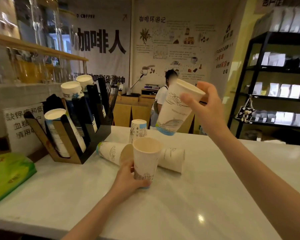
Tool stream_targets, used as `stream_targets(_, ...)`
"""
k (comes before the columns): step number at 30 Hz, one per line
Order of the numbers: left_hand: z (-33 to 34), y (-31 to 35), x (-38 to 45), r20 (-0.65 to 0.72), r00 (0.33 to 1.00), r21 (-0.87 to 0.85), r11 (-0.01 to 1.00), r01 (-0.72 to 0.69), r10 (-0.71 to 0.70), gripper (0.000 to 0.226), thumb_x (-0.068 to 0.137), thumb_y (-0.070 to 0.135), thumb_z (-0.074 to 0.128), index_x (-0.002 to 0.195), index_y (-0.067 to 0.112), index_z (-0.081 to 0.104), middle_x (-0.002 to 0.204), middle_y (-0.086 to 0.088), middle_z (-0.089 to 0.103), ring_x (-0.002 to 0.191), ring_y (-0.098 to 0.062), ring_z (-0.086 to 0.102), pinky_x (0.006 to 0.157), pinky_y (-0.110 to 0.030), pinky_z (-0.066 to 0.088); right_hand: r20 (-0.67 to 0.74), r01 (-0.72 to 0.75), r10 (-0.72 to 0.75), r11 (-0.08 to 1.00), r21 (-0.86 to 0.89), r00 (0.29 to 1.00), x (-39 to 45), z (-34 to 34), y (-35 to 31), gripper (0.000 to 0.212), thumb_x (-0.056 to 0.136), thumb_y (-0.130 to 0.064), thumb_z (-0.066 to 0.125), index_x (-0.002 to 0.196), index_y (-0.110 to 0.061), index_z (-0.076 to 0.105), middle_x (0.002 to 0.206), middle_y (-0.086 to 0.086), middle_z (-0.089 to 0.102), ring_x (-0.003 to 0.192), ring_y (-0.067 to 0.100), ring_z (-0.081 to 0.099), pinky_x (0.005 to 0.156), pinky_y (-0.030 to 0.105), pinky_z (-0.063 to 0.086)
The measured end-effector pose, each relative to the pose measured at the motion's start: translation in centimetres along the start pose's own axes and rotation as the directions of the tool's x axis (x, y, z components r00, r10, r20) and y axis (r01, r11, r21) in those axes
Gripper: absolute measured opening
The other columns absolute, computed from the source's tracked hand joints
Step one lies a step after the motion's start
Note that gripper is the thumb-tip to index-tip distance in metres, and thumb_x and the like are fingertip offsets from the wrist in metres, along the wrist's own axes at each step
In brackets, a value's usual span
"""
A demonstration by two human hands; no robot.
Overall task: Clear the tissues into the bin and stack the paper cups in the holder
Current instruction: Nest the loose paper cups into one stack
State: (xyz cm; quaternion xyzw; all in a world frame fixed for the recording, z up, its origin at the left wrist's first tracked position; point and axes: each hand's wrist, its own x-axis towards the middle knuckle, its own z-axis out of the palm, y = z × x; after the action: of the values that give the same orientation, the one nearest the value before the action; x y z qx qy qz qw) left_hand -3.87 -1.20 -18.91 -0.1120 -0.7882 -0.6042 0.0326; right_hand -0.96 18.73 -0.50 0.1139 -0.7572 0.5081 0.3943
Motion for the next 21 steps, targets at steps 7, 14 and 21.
stream_targets(7, -0.1, -0.2, -0.2, 0.01, 1.0, 0.069, 0.998, -0.015, 0.015, 0.069, 0.054, 0.017, 0.085, 0.109, 0.03, 0.046, 0.098, 0.018, 0.055, 0.089, 0.009, 0.05, 0.06, 0.004, 0.041, 0.223, -0.001, -0.002, 1.0, 0.015, 0.975, -2.3, 3.7, 1.4, 0.069, 0.074, -0.038, 0.071, 0.133, -0.019, 0.04, 0.127, -0.002, 0.053, 0.106, 0.013, 0.055, 0.08, 0.022, 0.053)
stream_targets(14, -0.1, -0.6, -0.1, 0.007, 1.0, 0.07, 0.997, -0.013, 0.013, 0.076, 0.054, 0.014, 0.085, 0.121, 0.016, 0.048, 0.106, 0.006, 0.059, 0.09, 0.004, 0.053, 0.061, 0.003, 0.042, 0.43, -0.025, 0.078, 0.991, -0.128, 0.9, -5.1, 5.9, 4.8, 0.071, 0.073, -0.042, 0.071, 0.134, -0.023, 0.039, 0.129, -0.011, 0.048, 0.11, 0.005, 0.045, 0.079, 0.008, 0.035)
stream_targets(21, 0.2, -0.6, -0.5, -0.018, 0.999, 0.069, 0.997, -0.039, 0.041, 0.079, 0.055, 0.015, 0.084, 0.124, 0.02, 0.046, 0.116, 0.004, 0.057, 0.107, -0.011, 0.054, 0.062, 0.004, 0.041, 0.575, -0.051, 0.154, 0.98, -0.191, 0.804, -6.4, 5.8, 7.3, 0.065, 0.075, -0.053, 0.052, 0.134, -0.029, 0.041, 0.138, -0.009, 0.046, 0.119, 0.005, 0.041, 0.097, 0.029, 0.034)
